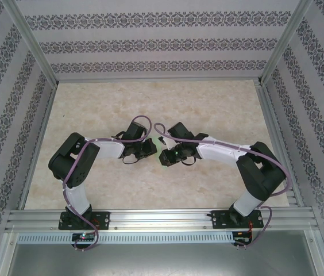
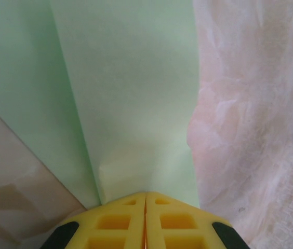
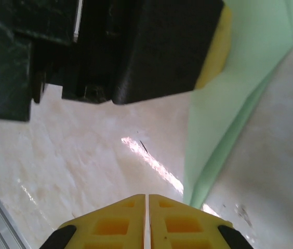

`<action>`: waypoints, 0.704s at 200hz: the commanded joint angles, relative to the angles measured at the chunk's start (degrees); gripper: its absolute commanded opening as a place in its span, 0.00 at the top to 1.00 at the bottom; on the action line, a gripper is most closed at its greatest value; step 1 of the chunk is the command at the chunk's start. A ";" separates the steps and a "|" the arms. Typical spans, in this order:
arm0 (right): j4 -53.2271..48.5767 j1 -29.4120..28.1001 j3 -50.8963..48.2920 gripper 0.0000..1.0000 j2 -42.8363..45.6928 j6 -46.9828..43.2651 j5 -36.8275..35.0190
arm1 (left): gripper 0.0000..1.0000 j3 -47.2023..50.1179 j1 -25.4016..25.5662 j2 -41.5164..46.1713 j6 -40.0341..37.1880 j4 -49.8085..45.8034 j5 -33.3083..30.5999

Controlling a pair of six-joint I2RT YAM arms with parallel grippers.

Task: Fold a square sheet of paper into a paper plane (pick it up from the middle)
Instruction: Fold the wing for the fifth time at the center of the table.

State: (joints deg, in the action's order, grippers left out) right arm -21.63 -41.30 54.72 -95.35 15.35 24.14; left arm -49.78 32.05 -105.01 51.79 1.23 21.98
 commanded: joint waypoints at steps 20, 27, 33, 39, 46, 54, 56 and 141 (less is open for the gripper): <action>1.28 -0.94 2.69 0.89 -6.05 1.21 1.58 | 0.91 3.12 -0.01 -5.80 0.07 -9.27 -9.76; 1.00 -0.97 2.61 0.89 -6.59 1.32 1.17 | 0.91 3.00 -0.08 -5.79 0.07 -9.60 -10.05; 0.85 -0.94 2.44 0.89 -6.88 1.34 0.84 | 0.91 2.94 -0.08 -5.74 0.09 -9.84 -10.18; 0.80 -0.82 2.01 0.89 -6.95 1.34 0.67 | 0.91 2.85 -0.02 -5.89 0.09 -10.14 -10.34; 0.72 -0.72 1.52 0.90 -7.00 1.41 0.39 | 0.91 2.71 -0.05 -5.87 0.11 -10.39 -10.51; 0.71 -0.51 0.76 0.90 -6.82 1.42 0.19 | 0.91 2.53 -0.10 -5.94 0.00 -10.80 -10.78; 0.71 -0.42 0.50 0.90 -6.79 1.41 0.20 | 0.91 2.50 -0.07 -5.94 -0.02 -10.94 -10.92; 0.92 1.19 -7.54 0.91 -5.32 1.57 1.57 | 0.91 1.78 -0.09 -6.42 -0.31 -12.81 -12.22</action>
State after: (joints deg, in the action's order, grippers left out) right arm -17.54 -40.73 51.05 -101.19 16.60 26.06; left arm -50.70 32.08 -105.23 51.77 -0.34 21.76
